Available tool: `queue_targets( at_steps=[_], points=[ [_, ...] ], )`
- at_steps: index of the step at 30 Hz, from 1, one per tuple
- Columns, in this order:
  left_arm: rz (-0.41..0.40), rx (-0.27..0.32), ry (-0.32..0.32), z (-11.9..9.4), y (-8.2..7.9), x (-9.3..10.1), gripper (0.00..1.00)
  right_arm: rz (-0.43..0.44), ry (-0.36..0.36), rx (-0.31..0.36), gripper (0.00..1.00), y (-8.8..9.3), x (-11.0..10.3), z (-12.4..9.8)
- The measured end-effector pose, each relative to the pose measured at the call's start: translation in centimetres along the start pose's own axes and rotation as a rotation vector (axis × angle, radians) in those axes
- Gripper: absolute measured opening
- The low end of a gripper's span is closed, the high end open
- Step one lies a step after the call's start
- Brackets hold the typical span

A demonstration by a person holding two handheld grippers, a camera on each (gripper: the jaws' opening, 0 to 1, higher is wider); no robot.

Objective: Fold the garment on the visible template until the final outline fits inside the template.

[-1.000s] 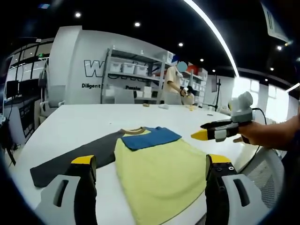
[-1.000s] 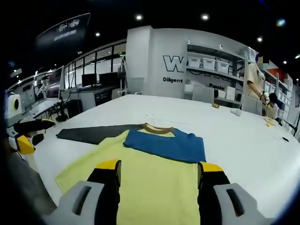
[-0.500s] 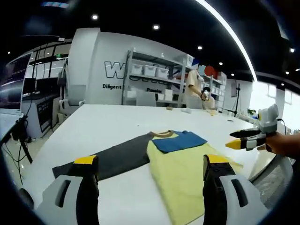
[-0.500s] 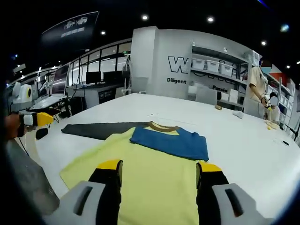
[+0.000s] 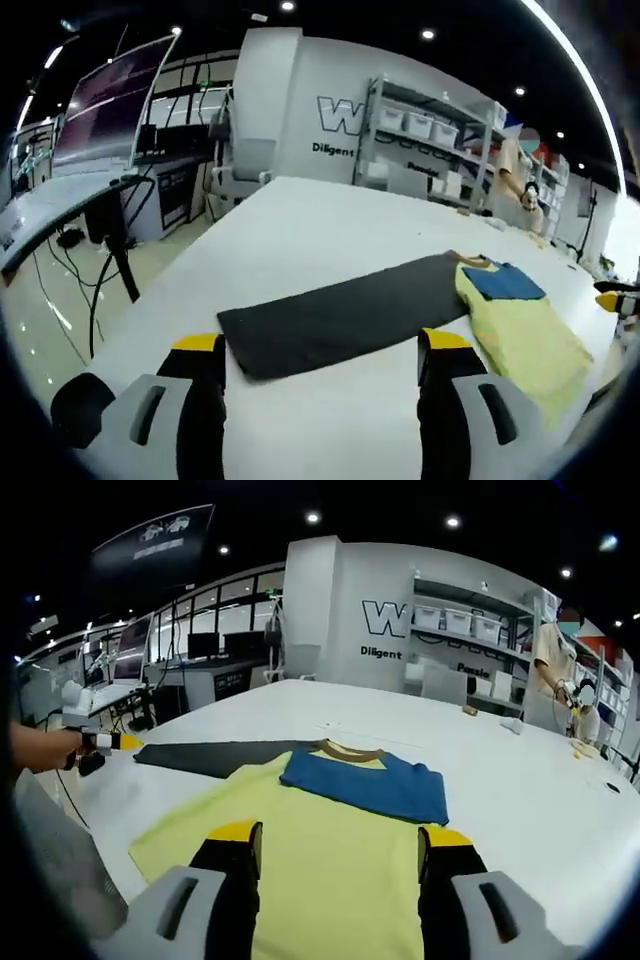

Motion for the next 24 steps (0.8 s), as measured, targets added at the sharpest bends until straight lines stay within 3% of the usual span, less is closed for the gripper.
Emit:
queue_targets(
  at_steps=[2, 6, 9, 10, 11, 13, 14, 16, 18, 21, 24],
  points=[
    [-0.062, -0.007, -0.024, 0.5, 0.2, -0.7, 0.67, -0.004, -0.001, -0.002, 0.63, 0.0, 0.0, 0.1],
    [-0.087, -0.003, -0.049, 1.1, 0.0, -1.3, 0.59, -0.012, -0.001, -0.003, 0.63, 0.0, 0.1, 0.1],
    [-0.113, -0.072, -0.111, 1.1, 0.5, -1.7, 0.44, -0.019, 0.001, -0.001, 0.62, 0.0, 0.1, 0.1],
    [-0.126, -0.084, -0.124, 1.0, 0.5, -1.8, 0.42, -0.021, 0.002, 0.0, 0.62, 0.0, 0.1, 0.2],
    [-0.138, -0.051, -0.119, 1.2, 0.2, -1.8, 0.4, -0.023, 0.002, 0.001, 0.62, 0.0, 0.1, 0.2],
    [-0.16, -0.12, -0.175, 1.2, 0.8, -2.4, 0.32, -0.027, 0.003, 0.003, 0.61, -0.1, 0.1, 0.2],
    [-0.168, -0.103, -0.161, 1.3, 0.7, -2.3, 0.29, -0.028, 0.002, 0.004, 0.61, -0.1, 0.1, 0.3],
    [-0.196, -0.131, -0.201, 1.1, 1.0, -2.7, 0.24, -0.03, 0.002, 0.005, 0.61, -0.1, 0.1, 0.3],
    [-0.206, -0.129, -0.198, 1.2, 1.0, -2.6, 0.22, -0.03, 0.002, 0.008, 0.61, -0.2, 0.2, 0.3],
    [-0.214, -0.171, -0.229, 1.4, 1.4, -2.7, 0.21, -0.032, 0.002, 0.012, 0.6, -0.2, 0.2, 0.3],
    [-0.227, -0.159, -0.242, 1.5, 1.4, -2.8, 0.22, -0.033, 0.001, 0.015, 0.59, -0.2, 0.2, 0.3]
  ],
)
Point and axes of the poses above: the point that each gripper's makers call its tool centre point, and the gripper's own axes: z roughly forward along the fingers, x roughly to its right, y roughly out of its underside, the point moved 6 cm from there along -z, roughly backward along the fingers, and after that the axes turned 1 degree about z, right-handed, at the moved point
